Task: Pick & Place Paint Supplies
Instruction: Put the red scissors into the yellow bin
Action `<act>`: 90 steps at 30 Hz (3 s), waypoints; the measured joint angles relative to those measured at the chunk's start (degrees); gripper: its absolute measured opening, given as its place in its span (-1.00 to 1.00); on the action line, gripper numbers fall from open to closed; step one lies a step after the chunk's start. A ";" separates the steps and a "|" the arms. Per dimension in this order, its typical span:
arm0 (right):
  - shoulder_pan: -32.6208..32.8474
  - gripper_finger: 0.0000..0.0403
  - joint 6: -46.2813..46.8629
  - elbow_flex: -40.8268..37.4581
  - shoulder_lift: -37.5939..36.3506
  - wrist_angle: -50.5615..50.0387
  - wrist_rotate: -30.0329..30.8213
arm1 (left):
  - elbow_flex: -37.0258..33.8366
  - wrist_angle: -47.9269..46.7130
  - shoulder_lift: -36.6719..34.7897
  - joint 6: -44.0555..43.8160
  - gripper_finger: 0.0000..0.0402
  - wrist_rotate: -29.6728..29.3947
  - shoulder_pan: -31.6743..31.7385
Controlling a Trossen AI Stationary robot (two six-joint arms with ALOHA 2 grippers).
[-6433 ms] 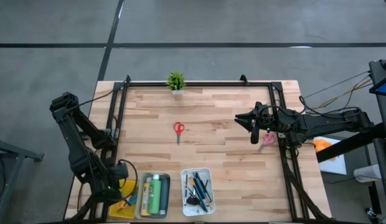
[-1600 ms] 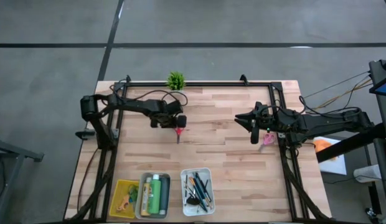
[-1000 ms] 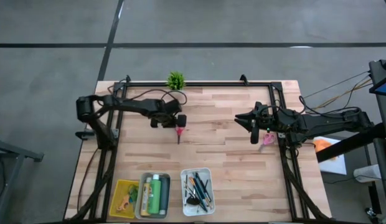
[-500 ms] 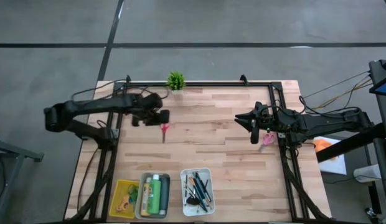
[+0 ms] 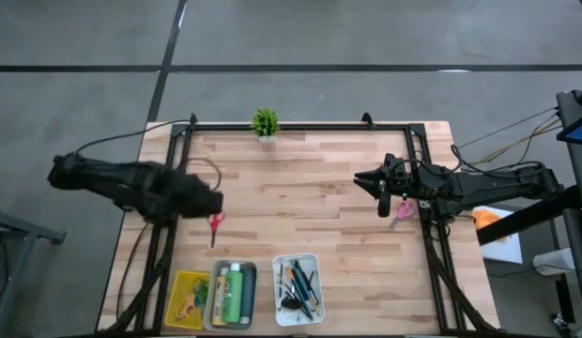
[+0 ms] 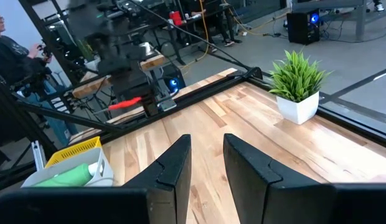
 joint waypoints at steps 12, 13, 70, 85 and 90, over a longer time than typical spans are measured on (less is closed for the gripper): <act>-0.01 -0.54 0.00 0.00 0.00 0.00 0.01 | 0.00 -1.70 0.29 -40.31 -0.99 -9.62 -38.14; 0.01 -0.54 0.00 0.00 0.00 0.00 0.01 | 0.00 -1.72 0.59 -43.39 -0.99 -10.52 -41.14; 0.01 -0.54 0.00 0.00 0.00 0.00 0.00 | 0.02 13.88 30.08 -39.16 -0.99 -5.58 -56.76; -0.01 -0.54 0.00 0.00 0.00 0.00 0.01 | -0.09 12.78 29.34 -25.10 -0.99 -7.89 -56.65; -0.01 -0.54 0.00 0.00 0.00 0.00 0.01 | -1.58 14.40 29.34 -25.12 -0.99 -8.76 -56.65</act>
